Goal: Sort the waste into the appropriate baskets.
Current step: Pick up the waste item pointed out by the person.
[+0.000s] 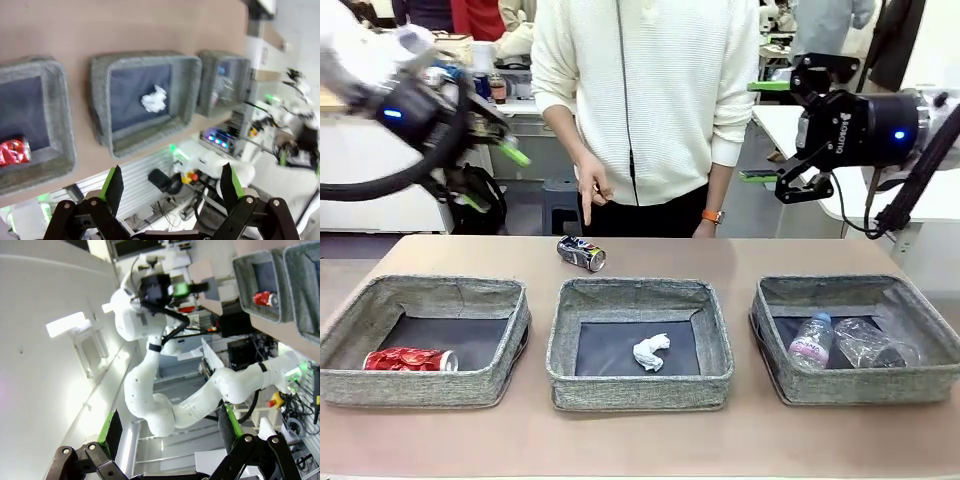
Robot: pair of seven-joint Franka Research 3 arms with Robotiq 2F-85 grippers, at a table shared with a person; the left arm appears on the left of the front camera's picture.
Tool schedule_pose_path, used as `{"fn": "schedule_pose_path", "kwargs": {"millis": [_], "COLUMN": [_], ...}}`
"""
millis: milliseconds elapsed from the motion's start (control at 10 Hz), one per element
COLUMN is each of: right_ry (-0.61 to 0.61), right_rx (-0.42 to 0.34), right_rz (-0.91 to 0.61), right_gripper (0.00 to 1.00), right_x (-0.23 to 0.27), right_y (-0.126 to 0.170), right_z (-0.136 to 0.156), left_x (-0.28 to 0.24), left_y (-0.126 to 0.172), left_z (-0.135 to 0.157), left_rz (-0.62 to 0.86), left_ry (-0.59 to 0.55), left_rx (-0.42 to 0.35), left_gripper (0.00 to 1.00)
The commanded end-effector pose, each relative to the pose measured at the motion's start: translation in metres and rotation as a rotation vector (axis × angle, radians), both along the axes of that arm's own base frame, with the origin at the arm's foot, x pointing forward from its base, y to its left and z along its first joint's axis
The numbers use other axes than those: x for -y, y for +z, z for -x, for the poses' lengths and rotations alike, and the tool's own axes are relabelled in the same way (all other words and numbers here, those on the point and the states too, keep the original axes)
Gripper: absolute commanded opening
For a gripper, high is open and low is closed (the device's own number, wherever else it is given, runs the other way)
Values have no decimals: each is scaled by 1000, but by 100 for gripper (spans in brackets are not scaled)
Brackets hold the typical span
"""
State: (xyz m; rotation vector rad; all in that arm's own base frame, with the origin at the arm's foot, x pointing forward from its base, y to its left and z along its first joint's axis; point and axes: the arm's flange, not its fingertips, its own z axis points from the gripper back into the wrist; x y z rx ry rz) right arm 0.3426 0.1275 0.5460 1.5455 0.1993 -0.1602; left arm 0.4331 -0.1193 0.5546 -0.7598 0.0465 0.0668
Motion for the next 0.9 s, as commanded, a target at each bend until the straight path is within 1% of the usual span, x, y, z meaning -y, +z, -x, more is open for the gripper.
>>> {"fn": "schedule_pose_path", "kwargs": {"millis": [0,100,200,300,500,600,700,800], "right_ry": [-12,-12,-12,-12,-12,-12,-12,-12], "right_rx": [5,5,5,5,5,5,5,5], "right_rz": [-18,-18,-18,-18,-18,-18,-18,-18], "right_gripper": [100,100,100,100,100,100,100,100], "right_x": [-2,-2,-2,-2,-2,-2,-2,-2], "right_y": [2,2,2,2,2,2,2,2], "right_z": [0,0,0,0,0,0,0,0], "left_x": [19,39,45,33,33,43,64,93], "left_y": [2,-8,-11,-15,-15,-18,-23,-33], "left_z": [-20,-29,-27,-26,-26,-30,-39,-53], "left_rz": [-177,-269,-103,-181,-181,-167,-231,-338], "left_ry": [41,118,40,66,66,65,239,235], "left_rx": [-58,-38,-87,-15,-15,-39,-145,-178], "left_gripper": [100,100,100,100,100,100,100,100]}}
